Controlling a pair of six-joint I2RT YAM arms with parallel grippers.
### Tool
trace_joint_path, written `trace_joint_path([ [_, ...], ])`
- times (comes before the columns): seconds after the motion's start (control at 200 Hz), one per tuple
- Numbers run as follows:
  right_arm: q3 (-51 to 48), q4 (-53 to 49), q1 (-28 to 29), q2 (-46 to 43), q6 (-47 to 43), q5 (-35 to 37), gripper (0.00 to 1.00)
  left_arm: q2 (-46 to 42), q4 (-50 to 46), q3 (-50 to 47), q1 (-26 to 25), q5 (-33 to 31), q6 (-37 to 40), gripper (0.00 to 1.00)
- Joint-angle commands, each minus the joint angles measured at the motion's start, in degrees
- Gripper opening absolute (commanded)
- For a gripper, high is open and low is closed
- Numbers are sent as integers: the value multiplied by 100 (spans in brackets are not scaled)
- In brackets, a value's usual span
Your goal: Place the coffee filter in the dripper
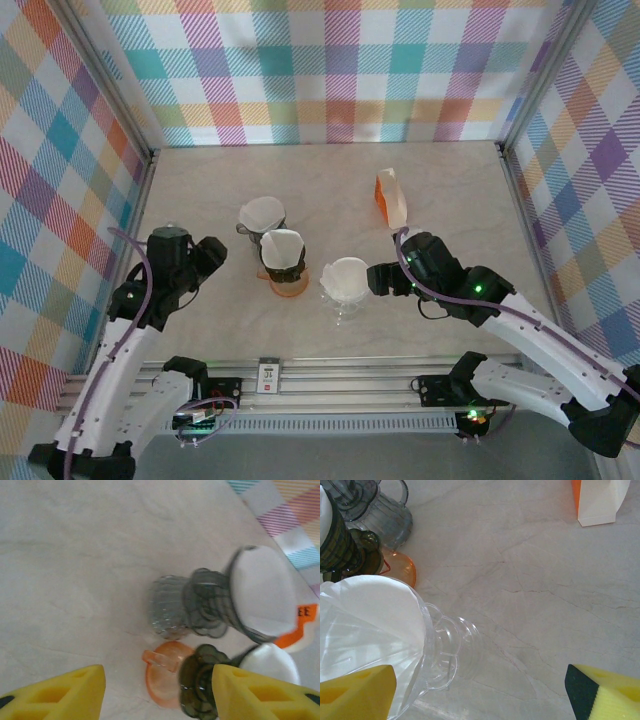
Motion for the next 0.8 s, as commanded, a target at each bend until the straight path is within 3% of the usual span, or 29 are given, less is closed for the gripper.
trace_joint_path([
  [0.0,20,188,32,-143,-66,25,89,-90,333,-383,651,890,-86,56],
  [0.205,-10,238,37,-137,-66,20,89,1081,1655,-1069,977,1505,-280,23],
  [0.36,-6,234,32,-132,-72,15,89,2054,2862,-1158,981,1472,-461,0],
  [0.645,-8,104,32,-184,-27,65,89,3993,4877,-1123,981,2010,-863,0],
  [0.8,-14,81,30,-152,-21,62,89,4528,5575,-1025,852,2162,-1075,0],
])
